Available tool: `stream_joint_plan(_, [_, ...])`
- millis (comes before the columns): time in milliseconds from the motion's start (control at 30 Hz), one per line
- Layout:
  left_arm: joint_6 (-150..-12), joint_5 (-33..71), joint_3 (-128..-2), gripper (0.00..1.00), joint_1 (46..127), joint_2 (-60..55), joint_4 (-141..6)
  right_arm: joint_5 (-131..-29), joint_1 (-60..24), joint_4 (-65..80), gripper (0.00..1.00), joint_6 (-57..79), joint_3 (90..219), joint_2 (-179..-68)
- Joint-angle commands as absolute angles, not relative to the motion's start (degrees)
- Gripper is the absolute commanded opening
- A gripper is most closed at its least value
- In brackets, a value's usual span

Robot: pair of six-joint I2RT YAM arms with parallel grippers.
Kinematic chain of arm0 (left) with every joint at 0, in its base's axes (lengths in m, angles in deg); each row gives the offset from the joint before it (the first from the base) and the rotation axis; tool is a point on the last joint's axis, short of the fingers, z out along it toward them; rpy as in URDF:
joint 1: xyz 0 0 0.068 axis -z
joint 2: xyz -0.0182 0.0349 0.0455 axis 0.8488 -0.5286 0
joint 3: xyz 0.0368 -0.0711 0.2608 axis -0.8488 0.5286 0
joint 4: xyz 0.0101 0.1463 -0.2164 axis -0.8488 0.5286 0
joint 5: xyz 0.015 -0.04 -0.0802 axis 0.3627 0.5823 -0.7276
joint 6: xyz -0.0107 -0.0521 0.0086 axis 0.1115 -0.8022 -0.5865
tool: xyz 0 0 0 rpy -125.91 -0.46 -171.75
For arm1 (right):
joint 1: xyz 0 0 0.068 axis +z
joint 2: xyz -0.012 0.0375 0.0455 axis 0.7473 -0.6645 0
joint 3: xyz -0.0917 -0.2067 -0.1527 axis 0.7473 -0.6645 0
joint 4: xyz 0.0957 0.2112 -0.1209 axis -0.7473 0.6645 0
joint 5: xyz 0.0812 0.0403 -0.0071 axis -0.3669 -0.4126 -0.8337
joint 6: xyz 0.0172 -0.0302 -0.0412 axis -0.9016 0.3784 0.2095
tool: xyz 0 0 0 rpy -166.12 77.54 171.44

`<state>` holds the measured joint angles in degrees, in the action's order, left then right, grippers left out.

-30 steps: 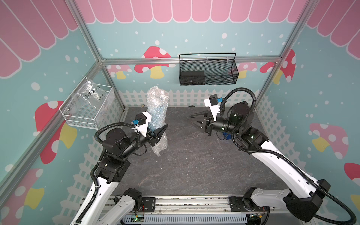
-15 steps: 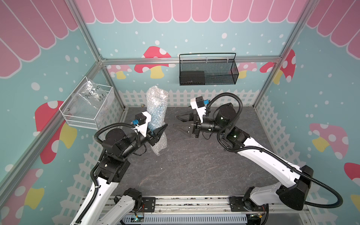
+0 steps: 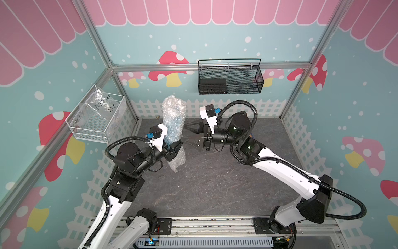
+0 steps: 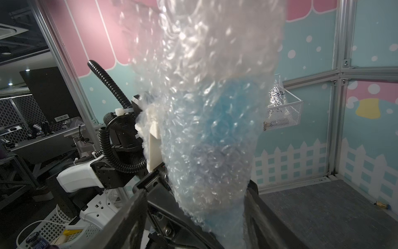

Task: Wrap wine bottles in bubble wrap
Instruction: Stick the tape on the bubble wrap.

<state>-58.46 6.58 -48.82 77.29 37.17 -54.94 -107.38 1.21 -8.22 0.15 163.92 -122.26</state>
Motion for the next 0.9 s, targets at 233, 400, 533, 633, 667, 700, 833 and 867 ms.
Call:
stream_joint_plan(233, [-60.3, 5.1, -49.0, 0.00, 77.3, 39.1, -63.2, -109.1, 2.2, -7.4, 0.77, 1.7, 167.6, -125.4])
stream_joint_plan(400, [-60.7, 4.8, -48.6, 0.00, 77.6, 39.2, -63.8, -109.5, 2.4, -7.4, 0.77, 1.2, 169.3, -127.2])
stream_joint_plan(533, [-60.9, 4.5, -48.8, 0.00, 77.7, 39.3, -63.9, -109.5, 2.6, -7.5, 0.77, 1.0, 169.6, -128.3])
stream_joint_plan(633, [-61.0, 4.4, -48.7, 0.00, 77.8, 39.4, -63.9, -109.5, 2.6, -7.5, 0.77, 1.0, 170.3, -128.8])
stream_joint_plan(667, [-61.1, 4.1, -48.7, 0.00, 77.8, 39.4, -64.1, -109.4, 2.7, -7.5, 0.76, 1.1, 170.6, -128.8])
stream_joint_plan(700, [-61.3, 3.9, -48.6, 0.00, 77.8, 39.4, -64.2, -109.4, 2.7, -7.5, 0.74, 1.1, 170.8, -129.0])
stream_joint_plan(833, [-61.8, 3.2, -48.1, 0.00, 78.0, 39.5, -64.5, -110.6, 2.7, -8.1, 0.58, 0.5, 171.5, -129.8])
stream_joint_plan(867, [-61.7, 3.0, -48.0, 0.00, 78.0, 39.6, -64.4, -110.7, 2.7, -8.1, 0.44, 0.3, 171.7, -130.0])
